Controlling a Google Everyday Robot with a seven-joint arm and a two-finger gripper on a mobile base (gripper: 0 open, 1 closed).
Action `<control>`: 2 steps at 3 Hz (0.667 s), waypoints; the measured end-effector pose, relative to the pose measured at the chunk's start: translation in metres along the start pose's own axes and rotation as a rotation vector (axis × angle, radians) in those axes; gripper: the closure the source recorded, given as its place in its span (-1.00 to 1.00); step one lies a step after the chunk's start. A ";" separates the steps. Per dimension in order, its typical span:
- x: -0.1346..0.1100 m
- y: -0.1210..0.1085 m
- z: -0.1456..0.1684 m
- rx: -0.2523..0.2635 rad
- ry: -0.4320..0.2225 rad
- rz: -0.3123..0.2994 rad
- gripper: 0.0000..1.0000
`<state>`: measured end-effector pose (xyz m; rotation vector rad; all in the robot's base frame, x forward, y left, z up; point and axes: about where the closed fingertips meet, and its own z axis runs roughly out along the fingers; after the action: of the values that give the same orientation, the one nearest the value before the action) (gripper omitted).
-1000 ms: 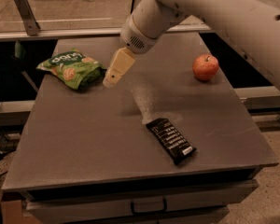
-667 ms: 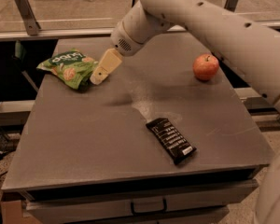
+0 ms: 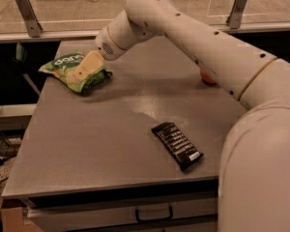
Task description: Pick green rice chip bag
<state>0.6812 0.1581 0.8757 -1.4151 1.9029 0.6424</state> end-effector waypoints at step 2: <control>-0.002 0.006 0.039 -0.056 -0.004 0.054 -0.20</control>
Offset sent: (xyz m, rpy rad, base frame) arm 0.0077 0.0368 -0.0318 0.0356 0.1018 -0.0063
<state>0.6846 0.1897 0.8519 -1.4004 1.9398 0.7292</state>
